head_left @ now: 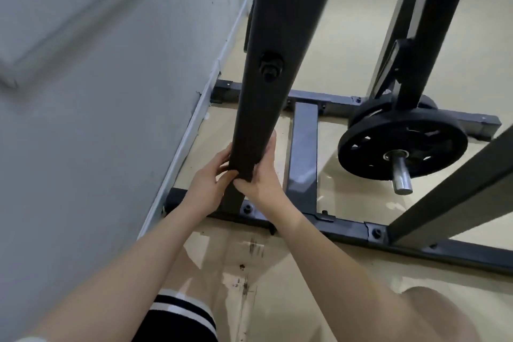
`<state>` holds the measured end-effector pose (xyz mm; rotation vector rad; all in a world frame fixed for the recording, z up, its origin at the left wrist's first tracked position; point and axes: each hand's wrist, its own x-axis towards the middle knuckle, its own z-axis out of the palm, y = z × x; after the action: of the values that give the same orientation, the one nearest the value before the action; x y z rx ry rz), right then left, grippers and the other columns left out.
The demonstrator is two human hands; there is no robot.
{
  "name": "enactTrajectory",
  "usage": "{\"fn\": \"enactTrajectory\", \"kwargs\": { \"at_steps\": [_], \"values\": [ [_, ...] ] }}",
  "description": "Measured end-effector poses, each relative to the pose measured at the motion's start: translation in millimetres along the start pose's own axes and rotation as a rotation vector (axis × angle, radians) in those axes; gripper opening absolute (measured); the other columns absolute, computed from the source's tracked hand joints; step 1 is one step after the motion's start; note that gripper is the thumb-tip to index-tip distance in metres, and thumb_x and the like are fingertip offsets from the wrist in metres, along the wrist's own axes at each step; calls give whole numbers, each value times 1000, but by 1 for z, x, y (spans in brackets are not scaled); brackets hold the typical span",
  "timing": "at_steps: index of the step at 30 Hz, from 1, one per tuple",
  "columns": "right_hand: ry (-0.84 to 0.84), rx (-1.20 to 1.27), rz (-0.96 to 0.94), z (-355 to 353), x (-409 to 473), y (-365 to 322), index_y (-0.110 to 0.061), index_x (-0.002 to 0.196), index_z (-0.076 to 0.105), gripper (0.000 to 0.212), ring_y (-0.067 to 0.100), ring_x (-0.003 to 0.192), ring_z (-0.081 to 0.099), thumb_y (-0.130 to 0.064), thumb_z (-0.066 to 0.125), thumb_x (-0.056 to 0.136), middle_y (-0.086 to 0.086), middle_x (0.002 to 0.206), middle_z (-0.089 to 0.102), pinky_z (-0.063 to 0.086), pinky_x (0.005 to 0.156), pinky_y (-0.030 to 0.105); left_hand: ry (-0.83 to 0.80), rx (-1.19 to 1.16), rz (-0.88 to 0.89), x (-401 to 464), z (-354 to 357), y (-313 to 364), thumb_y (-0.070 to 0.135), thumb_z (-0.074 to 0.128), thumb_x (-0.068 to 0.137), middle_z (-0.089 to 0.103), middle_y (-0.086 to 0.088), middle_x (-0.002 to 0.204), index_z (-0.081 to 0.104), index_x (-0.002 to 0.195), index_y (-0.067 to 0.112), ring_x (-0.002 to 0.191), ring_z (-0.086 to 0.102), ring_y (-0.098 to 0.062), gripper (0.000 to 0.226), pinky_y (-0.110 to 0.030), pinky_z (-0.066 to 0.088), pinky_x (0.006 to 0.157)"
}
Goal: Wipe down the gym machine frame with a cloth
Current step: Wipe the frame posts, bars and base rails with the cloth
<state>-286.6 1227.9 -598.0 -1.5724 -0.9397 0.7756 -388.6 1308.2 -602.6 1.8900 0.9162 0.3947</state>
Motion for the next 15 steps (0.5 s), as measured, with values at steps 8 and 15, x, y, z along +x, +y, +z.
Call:
{"fn": "enactTrajectory", "kwargs": {
  "at_steps": [8, 15],
  "values": [
    [-196, 285, -236, -49, 9, -41, -43, 147, -6, 102, 17, 146, 16, 11, 41, 74, -3, 160, 9, 26, 117, 45, 70, 138, -147, -11, 8, 22, 16, 44, 99, 55, 6, 132, 39, 142, 28, 116, 52, -17, 45, -29, 38, 95],
    [-278, 166, -382, -71, 11, -30, -32, 127, 36, 47, 13, 57, 45, 6, 33, 100, 28, 74, 51, 49, 60, 14, 409, 40, 51, -32, 21, 81, 16, 50, 96, 49, 19, 132, 30, 144, 29, 121, 46, 3, 54, -17, 38, 100]
  ]
}}
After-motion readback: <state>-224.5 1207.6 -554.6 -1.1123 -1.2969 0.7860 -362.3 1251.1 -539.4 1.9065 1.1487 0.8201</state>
